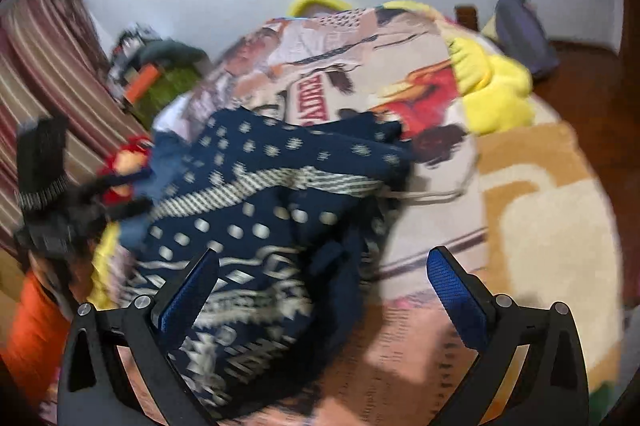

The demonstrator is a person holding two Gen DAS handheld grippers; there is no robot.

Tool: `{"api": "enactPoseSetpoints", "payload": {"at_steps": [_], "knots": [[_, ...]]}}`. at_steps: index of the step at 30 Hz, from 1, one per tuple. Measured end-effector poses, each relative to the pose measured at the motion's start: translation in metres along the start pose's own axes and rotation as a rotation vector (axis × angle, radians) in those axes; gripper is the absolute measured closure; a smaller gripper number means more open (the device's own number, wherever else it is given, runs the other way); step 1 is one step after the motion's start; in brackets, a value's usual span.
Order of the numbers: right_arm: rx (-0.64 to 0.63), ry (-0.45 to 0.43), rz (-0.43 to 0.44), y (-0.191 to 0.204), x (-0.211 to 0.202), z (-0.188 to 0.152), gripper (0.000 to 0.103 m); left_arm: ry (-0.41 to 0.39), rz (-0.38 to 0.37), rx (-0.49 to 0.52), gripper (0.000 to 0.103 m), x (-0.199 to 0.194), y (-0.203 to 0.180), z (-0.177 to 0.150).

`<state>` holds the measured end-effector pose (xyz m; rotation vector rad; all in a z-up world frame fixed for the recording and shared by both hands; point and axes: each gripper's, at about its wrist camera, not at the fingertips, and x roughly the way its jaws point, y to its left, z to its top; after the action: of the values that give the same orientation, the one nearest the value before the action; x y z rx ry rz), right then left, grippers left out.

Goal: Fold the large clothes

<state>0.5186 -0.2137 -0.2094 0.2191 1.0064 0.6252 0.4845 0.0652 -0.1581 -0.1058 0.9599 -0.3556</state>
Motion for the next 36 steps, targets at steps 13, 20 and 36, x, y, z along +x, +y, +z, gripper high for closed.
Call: {"api": "enactPoseSetpoints", "payload": {"at_steps": [13,20,36], "knots": [[0.162,0.144,0.24,-0.033,0.098,0.007,0.0,0.091,-0.228,-0.223,0.0,0.067,0.045,0.002],[0.161,0.12,0.283,-0.023,0.111,0.014,0.025,0.083,-0.266,-0.27,0.006,0.082,0.051,0.007],[0.008,0.018,0.328,0.081,0.055,0.043,0.065,-0.172,-0.171,-0.12,0.035,-0.068,0.046,0.015]]}}
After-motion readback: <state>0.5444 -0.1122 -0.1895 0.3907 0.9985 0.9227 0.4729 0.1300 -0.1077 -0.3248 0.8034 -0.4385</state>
